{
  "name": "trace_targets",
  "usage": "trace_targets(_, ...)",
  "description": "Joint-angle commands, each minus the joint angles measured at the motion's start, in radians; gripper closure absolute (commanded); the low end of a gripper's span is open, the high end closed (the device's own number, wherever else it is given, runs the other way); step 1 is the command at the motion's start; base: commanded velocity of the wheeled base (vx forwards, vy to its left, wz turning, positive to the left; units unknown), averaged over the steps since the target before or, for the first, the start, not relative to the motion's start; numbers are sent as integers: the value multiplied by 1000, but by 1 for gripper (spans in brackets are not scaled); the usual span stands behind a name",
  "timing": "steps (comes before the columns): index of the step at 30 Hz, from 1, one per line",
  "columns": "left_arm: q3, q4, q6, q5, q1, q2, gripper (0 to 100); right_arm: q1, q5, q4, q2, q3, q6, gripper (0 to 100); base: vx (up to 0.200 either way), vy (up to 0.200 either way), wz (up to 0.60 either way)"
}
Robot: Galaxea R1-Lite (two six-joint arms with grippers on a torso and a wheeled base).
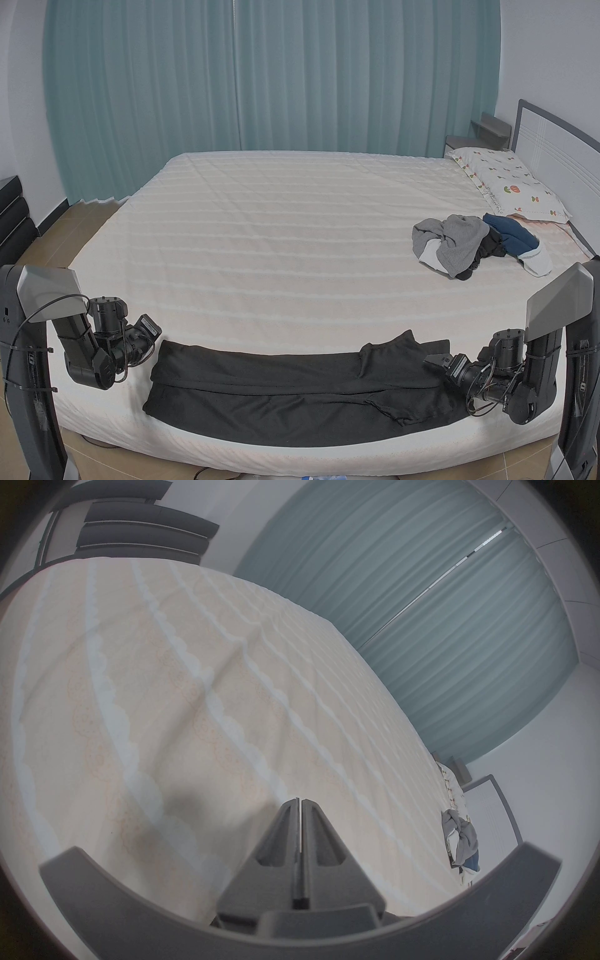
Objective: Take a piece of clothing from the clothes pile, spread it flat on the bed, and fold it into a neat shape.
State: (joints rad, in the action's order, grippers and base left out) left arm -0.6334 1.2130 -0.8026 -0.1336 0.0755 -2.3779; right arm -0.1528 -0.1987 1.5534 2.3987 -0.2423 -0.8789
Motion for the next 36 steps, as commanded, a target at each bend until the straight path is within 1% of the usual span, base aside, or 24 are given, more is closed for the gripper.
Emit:
trace_targets(1, 18, 0, 0, -3, 1, 26, 100, -1, -1, 8, 2, 0, 0, 0, 0, 0, 0)
trace_targets(2, 18, 0, 0, -3, 1, 26, 0, -1, -1, 8, 2, 0, 0, 0, 0, 0, 0)
trace_targets(7, 52, 0, 11, -87, 1, 42, 0, -1, -1, 8, 2, 0, 0, 0, 0, 0, 0)
trace_targets(8, 57, -3, 17, -123, 1, 40, 0, -1, -1, 10, 2, -2, 0, 0, 0, 0, 0)
trace_targets(10, 58, -3, 19, -132, 3, 40, 0, -1, -1, 8, 3, -2, 0, 0, 0, 0, 0)
trace_targets(11, 60, -3, 49, -164, 4, 31, 0, -1, -1, 8, 3, -2, 0, 0, 0, 0, 0)
trace_targets(12, 60, -3, 69, -173, 4, 31, 0, -1, -1, 10, 3, -2, 0, 0, 0, 0, 0)
trace_targets(18, 60, 0, 157, -173, -2, 2, 0, -1, -1, 8, 3, -2, 0, 0, 0, 0, 0)
trace_targets(25, 55, 0, 161, -167, -3, -4, 0, -1, -1, 10, 3, -2, 1, 0, 0, 0, 0)
trace_targets(26, 55, 2, 161, -167, -3, -6, 100, -1, -1, 10, 3, -2, 0, 0, 0, 0, 0)
trace_targets(35, 44, 2, 160, -113, -7, -20, 100, -1, -1, 10, 3, -2, 1, 0, 0, 0, 0)
trace_targets(36, 44, 10, 160, -90, -5, -20, 100, -1, -1, 10, 3, -2, 1, 0, 0, 0, 0)
